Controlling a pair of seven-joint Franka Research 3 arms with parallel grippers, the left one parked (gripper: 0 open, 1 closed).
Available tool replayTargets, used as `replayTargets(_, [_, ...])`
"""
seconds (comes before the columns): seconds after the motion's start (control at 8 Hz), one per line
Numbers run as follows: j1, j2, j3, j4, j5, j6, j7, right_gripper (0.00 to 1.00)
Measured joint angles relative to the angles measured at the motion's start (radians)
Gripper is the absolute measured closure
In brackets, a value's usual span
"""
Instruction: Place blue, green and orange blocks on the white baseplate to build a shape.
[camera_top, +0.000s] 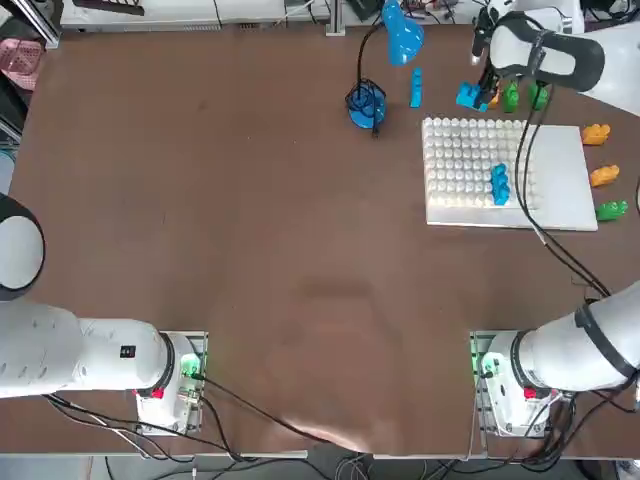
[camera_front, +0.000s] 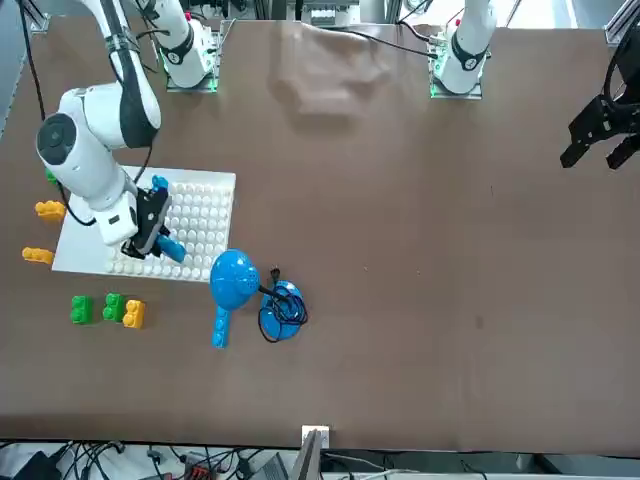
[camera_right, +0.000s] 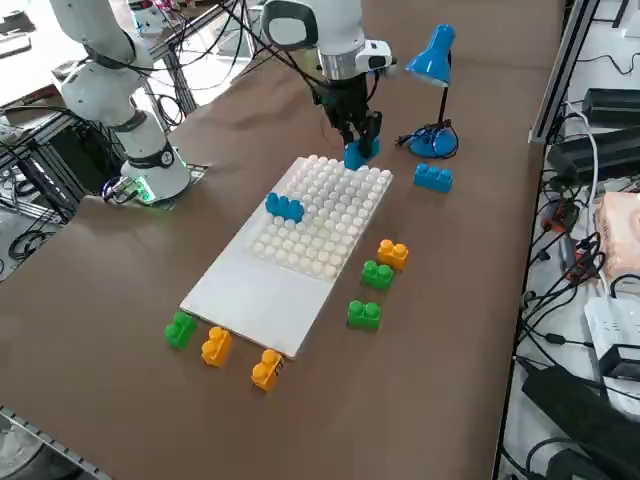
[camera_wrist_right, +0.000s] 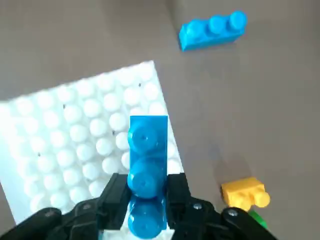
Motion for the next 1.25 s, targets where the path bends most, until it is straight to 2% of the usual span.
replayTargets(0.38, [-0.053,-0.035,-0.001,-0.107,0.016,0.067,-0.186,0.62])
replayTargets(0.62, [-0.066,-0.055,-0.002,-0.163,0.091,0.097,-0.277,0.62])
replayTargets(1.25, [-0.115,-0.098,-0.003,-0.333,0.114,0.217,-0.374,0.62])
